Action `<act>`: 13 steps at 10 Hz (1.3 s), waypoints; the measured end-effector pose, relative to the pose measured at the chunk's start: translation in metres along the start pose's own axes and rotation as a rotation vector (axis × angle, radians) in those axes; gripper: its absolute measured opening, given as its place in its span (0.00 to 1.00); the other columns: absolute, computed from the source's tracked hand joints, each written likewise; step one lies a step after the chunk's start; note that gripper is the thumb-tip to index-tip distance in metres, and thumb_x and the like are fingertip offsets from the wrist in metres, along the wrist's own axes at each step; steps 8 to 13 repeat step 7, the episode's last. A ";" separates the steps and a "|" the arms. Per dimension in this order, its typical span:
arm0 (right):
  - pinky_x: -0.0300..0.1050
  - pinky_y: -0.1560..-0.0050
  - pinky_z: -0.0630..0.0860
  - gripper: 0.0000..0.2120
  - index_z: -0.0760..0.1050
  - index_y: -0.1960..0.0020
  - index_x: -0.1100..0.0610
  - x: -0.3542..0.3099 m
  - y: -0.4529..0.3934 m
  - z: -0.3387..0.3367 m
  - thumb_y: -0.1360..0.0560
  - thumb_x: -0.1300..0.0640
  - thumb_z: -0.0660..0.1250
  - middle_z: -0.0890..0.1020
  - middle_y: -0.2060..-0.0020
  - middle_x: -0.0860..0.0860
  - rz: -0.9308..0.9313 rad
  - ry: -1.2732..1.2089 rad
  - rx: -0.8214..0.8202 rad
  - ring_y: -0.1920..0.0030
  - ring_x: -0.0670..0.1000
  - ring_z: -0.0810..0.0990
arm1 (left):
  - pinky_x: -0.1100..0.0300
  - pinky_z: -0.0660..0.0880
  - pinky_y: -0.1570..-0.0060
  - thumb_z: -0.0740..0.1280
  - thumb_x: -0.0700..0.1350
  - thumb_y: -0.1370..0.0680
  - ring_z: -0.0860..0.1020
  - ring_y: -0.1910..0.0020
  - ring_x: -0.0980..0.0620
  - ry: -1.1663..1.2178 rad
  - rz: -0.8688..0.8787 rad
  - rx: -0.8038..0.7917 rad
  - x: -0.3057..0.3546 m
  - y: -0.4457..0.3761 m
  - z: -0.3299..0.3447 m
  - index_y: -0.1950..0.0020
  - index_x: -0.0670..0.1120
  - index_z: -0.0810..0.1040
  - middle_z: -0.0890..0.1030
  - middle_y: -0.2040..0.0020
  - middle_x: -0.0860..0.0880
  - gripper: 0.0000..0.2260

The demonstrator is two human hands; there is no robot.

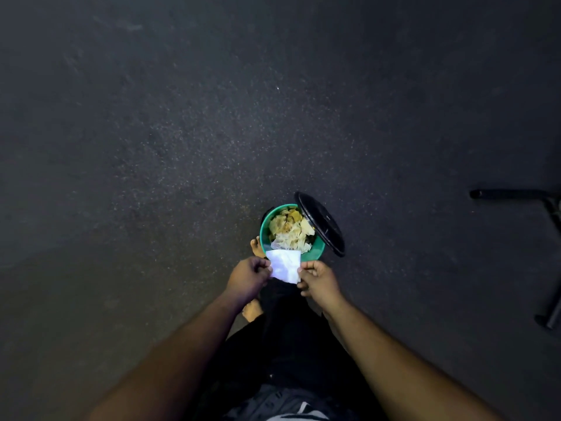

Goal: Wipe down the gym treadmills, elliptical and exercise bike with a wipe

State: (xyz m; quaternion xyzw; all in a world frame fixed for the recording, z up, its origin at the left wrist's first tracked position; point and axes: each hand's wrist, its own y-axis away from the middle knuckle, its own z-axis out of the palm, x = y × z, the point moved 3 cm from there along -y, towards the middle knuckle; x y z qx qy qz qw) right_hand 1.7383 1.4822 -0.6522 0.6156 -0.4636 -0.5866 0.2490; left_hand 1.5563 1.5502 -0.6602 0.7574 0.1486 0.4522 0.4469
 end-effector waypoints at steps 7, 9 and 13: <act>0.48 0.30 0.70 0.27 0.65 0.23 0.59 0.022 -0.046 0.003 0.20 0.57 0.69 0.72 0.35 0.49 0.013 -0.024 0.107 0.33 0.50 0.72 | 0.58 0.72 0.35 0.70 0.57 0.21 0.77 0.38 0.53 -0.022 -0.038 -0.111 -0.014 -0.044 0.035 0.35 0.52 0.74 0.78 0.37 0.55 0.17; 0.48 0.30 0.70 0.27 0.65 0.23 0.59 0.022 -0.046 0.003 0.20 0.57 0.69 0.72 0.35 0.49 0.013 -0.024 0.107 0.33 0.50 0.72 | 0.58 0.72 0.35 0.70 0.57 0.21 0.77 0.38 0.53 -0.022 -0.038 -0.111 -0.014 -0.044 0.035 0.35 0.52 0.74 0.78 0.37 0.55 0.17; 0.48 0.30 0.70 0.27 0.65 0.23 0.59 0.022 -0.046 0.003 0.20 0.57 0.69 0.72 0.35 0.49 0.013 -0.024 0.107 0.33 0.50 0.72 | 0.58 0.72 0.35 0.70 0.57 0.21 0.77 0.38 0.53 -0.022 -0.038 -0.111 -0.014 -0.044 0.035 0.35 0.52 0.74 0.78 0.37 0.55 0.17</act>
